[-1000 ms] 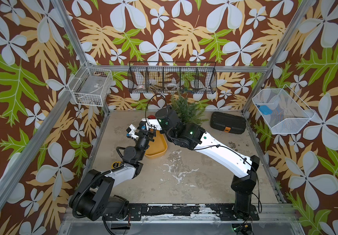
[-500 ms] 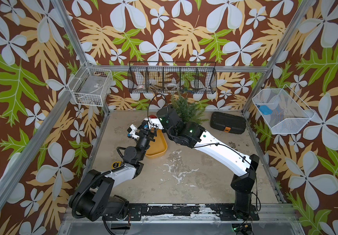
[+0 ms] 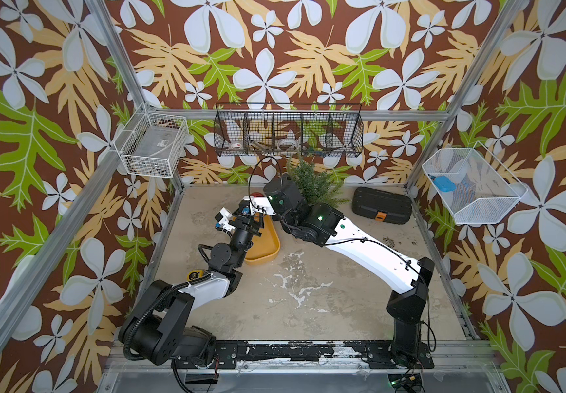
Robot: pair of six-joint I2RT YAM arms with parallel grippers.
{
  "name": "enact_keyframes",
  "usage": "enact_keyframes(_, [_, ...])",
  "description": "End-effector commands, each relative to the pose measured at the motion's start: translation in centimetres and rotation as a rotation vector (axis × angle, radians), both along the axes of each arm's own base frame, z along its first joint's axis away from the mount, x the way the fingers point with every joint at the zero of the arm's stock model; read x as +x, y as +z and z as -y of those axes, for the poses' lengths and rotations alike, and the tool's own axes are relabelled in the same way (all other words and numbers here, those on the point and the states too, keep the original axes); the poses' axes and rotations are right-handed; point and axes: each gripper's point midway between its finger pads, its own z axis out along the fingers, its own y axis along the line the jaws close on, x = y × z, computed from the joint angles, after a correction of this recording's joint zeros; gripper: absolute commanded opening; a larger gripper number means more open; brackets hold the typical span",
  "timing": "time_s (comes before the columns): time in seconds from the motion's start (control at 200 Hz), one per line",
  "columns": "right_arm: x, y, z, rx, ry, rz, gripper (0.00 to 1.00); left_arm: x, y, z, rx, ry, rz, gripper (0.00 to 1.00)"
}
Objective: Decorate the small christmas tree with ornaments
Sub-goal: Hang an ornament on the christmas tree.
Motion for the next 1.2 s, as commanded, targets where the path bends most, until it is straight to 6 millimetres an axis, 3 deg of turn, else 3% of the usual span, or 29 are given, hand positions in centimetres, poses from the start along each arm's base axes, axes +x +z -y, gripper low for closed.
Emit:
enact_keyframes(0.0, [0.2,0.4,-0.3,0.023,0.002,0.012,0.0,0.0,0.4,-0.1,-0.015,0.006,0.02,0.3])
enact_keyframes(0.355, [0.6,0.0,-0.3,0.013,-0.003,0.014,0.0,0.4,0.0,0.5,-0.041,-0.026,0.025,0.29])
enact_keyframes(0.751, [0.5,0.4,-0.1,0.025,-0.005,0.02,0.0,-0.7,1.6,0.9,-0.049,-0.032,0.076,0.29])
enact_keyframes(1.196, [0.2,1.2,-0.5,0.048,0.006,0.028,0.0,-0.9,1.0,0.0,-0.064,0.001,0.061,0.27])
